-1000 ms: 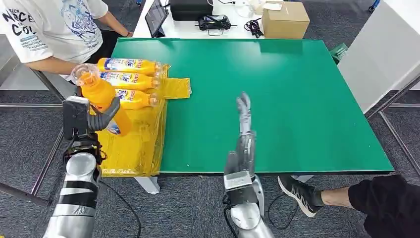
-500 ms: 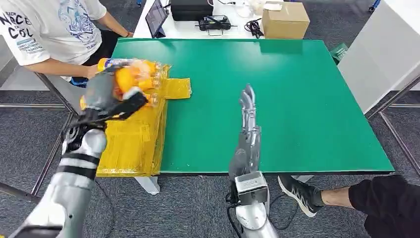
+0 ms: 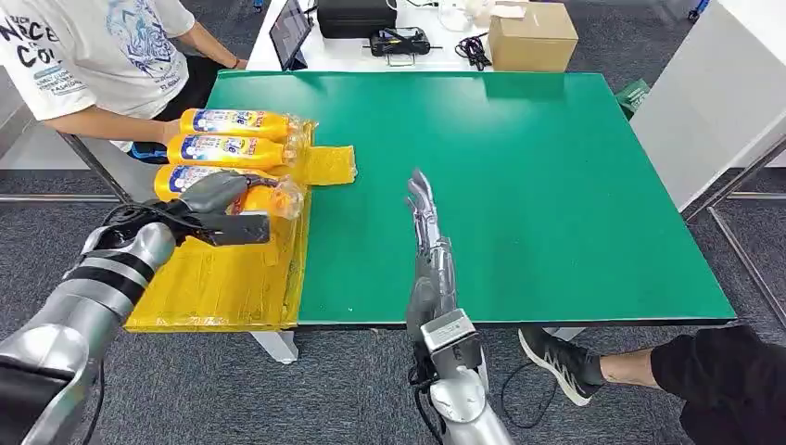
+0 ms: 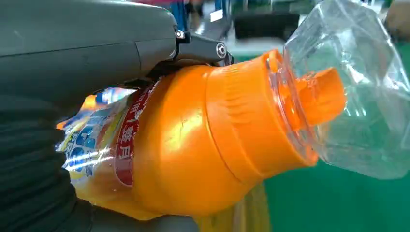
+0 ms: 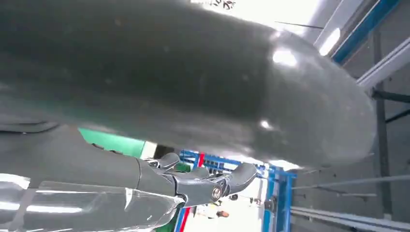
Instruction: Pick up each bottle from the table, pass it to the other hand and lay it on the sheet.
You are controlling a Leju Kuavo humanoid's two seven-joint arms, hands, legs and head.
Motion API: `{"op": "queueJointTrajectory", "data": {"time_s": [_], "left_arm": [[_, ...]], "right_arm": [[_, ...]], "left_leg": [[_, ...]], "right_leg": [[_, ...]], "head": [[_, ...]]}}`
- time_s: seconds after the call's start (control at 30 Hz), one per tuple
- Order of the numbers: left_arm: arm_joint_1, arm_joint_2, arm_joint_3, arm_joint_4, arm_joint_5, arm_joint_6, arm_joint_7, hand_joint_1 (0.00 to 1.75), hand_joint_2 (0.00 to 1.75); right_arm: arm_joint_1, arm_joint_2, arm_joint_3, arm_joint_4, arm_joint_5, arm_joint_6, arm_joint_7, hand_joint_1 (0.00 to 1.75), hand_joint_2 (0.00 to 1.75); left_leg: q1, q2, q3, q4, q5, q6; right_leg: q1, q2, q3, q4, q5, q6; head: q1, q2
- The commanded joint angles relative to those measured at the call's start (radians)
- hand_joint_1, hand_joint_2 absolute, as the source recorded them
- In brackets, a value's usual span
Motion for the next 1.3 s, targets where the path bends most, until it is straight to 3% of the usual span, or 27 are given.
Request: {"op": "queueJointTrajectory", "data": {"time_s": [0.03, 0.3, 0.47, 0.67, 1.1, 1.13, 1.2, 1.23, 1.27, 1.3], "left_arm": [[-0.131, 0.118, -0.243, 0.104, 0.090, -0.080, 0.015, 1.75, 1.75], [-0.104, 0.116, -0.298, 0.113, 0.121, -0.037, 0.039, 1.75, 1.75], [-0.051, 0.075, -0.373, 0.141, 0.053, 0.060, 0.108, 1.75, 1.75], [-0.046, 0.060, -0.391, 0.170, 0.036, 0.088, 0.115, 1.75, 1.75], [0.089, 0.018, -0.350, 0.228, 0.094, 0.127, 0.085, 1.75, 1.75], [0.092, 0.017, -0.343, 0.228, 0.103, 0.120, 0.084, 1.75, 1.75], [0.099, 0.019, -0.329, 0.221, 0.120, 0.105, 0.073, 1.75, 1.75], [0.109, 0.018, -0.313, 0.217, 0.136, 0.098, 0.067, 1.75, 1.75], [0.118, 0.019, -0.306, 0.212, 0.143, 0.094, 0.065, 1.54, 1.75], [0.123, 0.017, -0.307, 0.212, 0.143, 0.096, 0.065, 1.54, 1.75]], "right_arm": [[-0.059, -0.028, 0.026, 0.120, -0.019, 0.022, -0.001, 0.00, 0.00], [-0.064, -0.027, 0.028, 0.138, -0.023, 0.042, 0.004, 0.00, 0.00], [-0.061, -0.026, 0.023, 0.145, -0.027, 0.061, 0.015, 0.00, 0.00], [-0.063, -0.026, 0.025, 0.150, -0.022, 0.070, 0.020, 0.00, 0.00], [-0.082, -0.018, 0.044, 0.198, -0.017, 0.091, 0.033, 0.00, 0.00], [-0.083, -0.017, 0.046, 0.202, -0.017, 0.092, 0.034, 0.00, 0.00], [-0.085, -0.016, 0.050, 0.211, -0.016, 0.094, 0.035, 0.00, 0.00], [-0.086, -0.015, 0.052, 0.215, -0.016, 0.095, 0.036, 0.00, 0.00], [-0.087, -0.015, 0.053, 0.219, -0.016, 0.096, 0.036, 0.00, 0.00], [-0.087, -0.015, 0.054, 0.219, -0.016, 0.096, 0.036, 0.00, 0.00]], "left_leg": [[0.001, 0.003, 0.004, 0.001, -0.002, -0.001], [0.000, 0.000, 0.003, 0.000, -0.001, -0.001], [0.000, 0.000, 0.009, -0.002, -0.002, -0.001], [0.001, -0.001, 0.005, -0.001, -0.001, -0.001], [0.000, 0.001, 0.013, -0.003, -0.003, -0.002], [0.000, 0.000, 0.006, -0.001, -0.001, -0.001], [0.000, 0.003, 0.010, -0.002, -0.003, -0.002], [0.000, 0.001, 0.005, -0.001, -0.001, -0.001], [0.000, 0.002, 0.008, -0.002, -0.002, -0.002], [0.000, 0.002, 0.008, -0.002, -0.001, -0.001]], "right_leg": [[0.001, 0.003, 0.004, 0.000, -0.001, -0.002], [0.001, 0.001, 0.003, -0.001, -0.001, -0.001], [0.000, 0.001, 0.009, -0.002, -0.002, -0.002], [0.001, 0.000, 0.005, -0.001, -0.001, -0.001], [0.000, 0.002, 0.012, -0.003, -0.003, -0.002], [0.000, 0.001, 0.006, -0.002, -0.001, -0.001], [0.000, 0.003, 0.010, -0.002, -0.002, -0.002], [0.000, 0.001, 0.005, -0.002, 0.000, -0.001], [0.001, 0.002, 0.008, -0.003, -0.001, -0.002], [0.000, 0.002, 0.007, -0.002, -0.001, -0.001]], "head": [[0.000, 0.000], [0.000, 0.000], [0.000, 0.000], [0.000, 0.000], [0.000, 0.000], [0.000, 0.000], [0.000, 0.000], [-0.001, 0.000], [-0.001, 0.000], [-0.001, 0.000]]}}
